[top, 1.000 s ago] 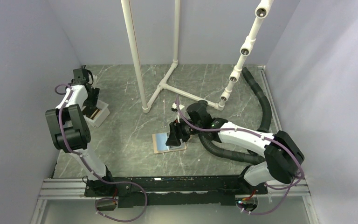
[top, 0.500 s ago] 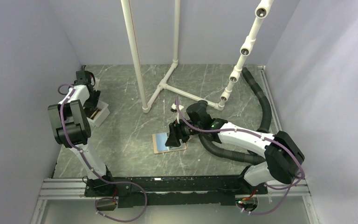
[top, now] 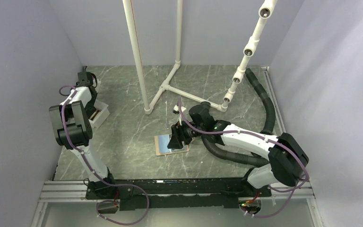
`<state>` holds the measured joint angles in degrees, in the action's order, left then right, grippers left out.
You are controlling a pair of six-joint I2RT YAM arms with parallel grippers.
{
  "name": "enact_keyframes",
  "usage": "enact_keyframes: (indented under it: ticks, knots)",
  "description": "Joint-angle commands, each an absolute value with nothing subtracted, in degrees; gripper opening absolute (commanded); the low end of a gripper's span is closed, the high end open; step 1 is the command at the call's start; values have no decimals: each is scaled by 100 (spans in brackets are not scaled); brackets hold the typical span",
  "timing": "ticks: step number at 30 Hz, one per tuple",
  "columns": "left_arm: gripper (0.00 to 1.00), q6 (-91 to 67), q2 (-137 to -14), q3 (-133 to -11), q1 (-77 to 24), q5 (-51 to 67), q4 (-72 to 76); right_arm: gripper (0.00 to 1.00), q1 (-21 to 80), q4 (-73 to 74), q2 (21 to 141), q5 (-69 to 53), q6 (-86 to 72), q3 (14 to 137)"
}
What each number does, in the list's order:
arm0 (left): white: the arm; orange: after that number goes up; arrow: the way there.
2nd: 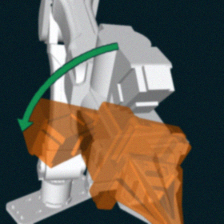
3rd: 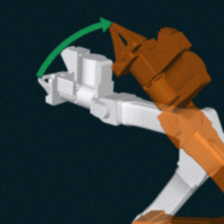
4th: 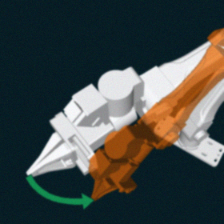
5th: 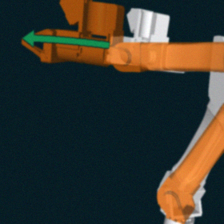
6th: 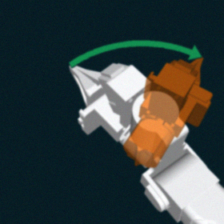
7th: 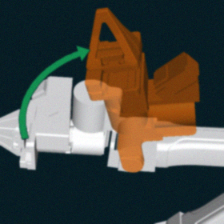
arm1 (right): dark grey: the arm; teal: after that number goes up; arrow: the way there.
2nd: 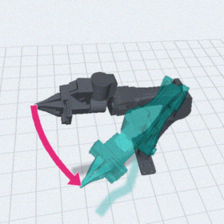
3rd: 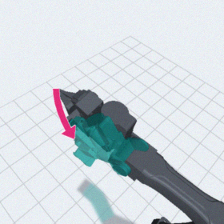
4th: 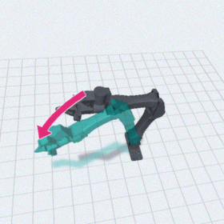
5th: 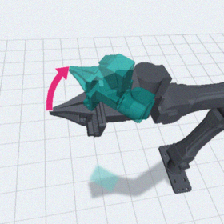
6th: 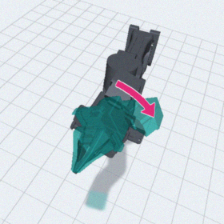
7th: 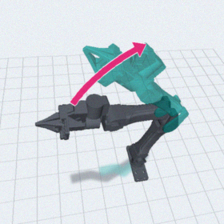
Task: Put the credit cards into the card holder
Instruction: Pick up the credit card from the storage box.
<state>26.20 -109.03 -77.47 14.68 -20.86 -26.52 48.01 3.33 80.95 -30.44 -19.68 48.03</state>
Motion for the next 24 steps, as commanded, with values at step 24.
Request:
enact_keyframes:
  ticks: [24]
  knots:
    - [0, 1676, -9783, -7861, 1485, -1662, -3551, 59, 4878, 126, 7967, -3033, -1951, 4825]
